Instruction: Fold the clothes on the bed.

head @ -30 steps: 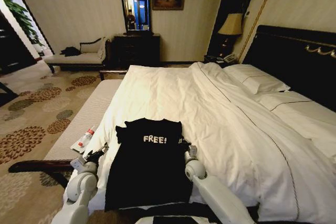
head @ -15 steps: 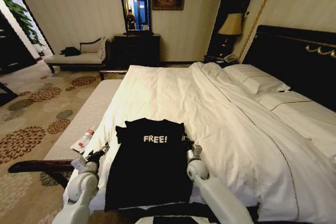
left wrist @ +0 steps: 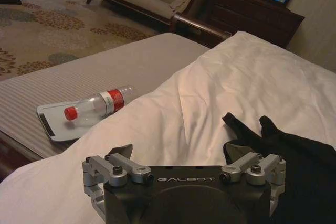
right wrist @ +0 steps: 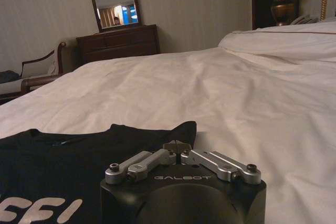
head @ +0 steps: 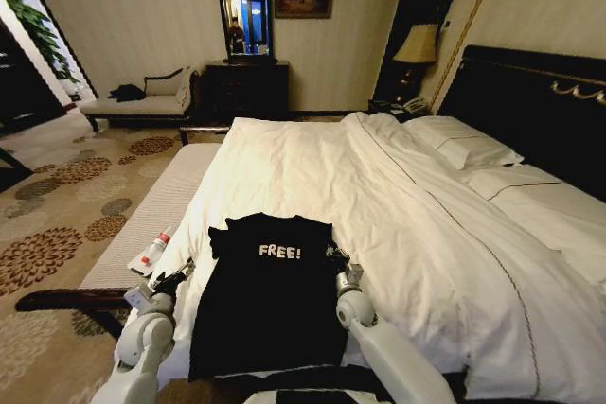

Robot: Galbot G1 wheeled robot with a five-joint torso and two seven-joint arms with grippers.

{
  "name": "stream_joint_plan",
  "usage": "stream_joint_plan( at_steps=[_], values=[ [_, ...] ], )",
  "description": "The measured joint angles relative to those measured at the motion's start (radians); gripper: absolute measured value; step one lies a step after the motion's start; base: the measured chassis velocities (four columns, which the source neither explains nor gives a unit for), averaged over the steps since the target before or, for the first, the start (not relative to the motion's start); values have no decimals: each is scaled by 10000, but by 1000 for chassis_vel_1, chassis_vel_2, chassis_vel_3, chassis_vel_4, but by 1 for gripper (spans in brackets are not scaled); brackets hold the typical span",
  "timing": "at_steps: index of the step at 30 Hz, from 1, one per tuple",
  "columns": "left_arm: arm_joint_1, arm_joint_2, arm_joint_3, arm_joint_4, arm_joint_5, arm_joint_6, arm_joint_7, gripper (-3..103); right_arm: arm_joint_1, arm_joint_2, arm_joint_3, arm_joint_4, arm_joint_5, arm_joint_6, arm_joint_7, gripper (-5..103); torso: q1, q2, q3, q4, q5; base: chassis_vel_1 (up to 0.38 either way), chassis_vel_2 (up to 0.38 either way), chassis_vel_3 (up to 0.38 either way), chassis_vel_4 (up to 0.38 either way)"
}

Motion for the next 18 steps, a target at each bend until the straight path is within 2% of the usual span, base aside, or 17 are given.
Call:
stream_joint_plan(
  at_steps=[6,7,9,12,14,15,17,18],
  values=[
    [6,6,-8,0,1,0,0,100,-2,4,-9,-9,-1,-2,14,0,0,-1,0,0,0,0,0,0,0],
    [11,11,-16,1,2,0,0,100,6,14,-34,-4,0,-2,17,-3,0,0,0,0,1,0,0,0,0],
    [13,14,-20,1,4,0,0,100,29,44,-91,10,2,-5,18,8,0,-1,0,1,0,0,0,0,0],
    [13,13,-21,9,8,0,-1,100,48,70,-137,6,0,-12,16,13,0,0,0,1,1,0,0,0,0],
    [8,5,-20,28,13,0,-2,100,60,100,-188,-28,-19,-26,15,24,0,0,0,1,0,0,0,0,0],
    [8,5,-20,28,13,0,-2,100,60,100,-188,-28,-19,-26,15,24,0,0,0,1,0,0,0,0,0],
    [4,0,-20,43,16,0,-3,100,39,105,-211,-51,-29,-49,15,34,0,0,0,1,0,0,0,0,0],
    [3,-1,-20,47,16,0,-4,100,25,104,-217,-68,-35,-55,15,34,0,0,0,1,0,0,0,0,0]
  ],
)
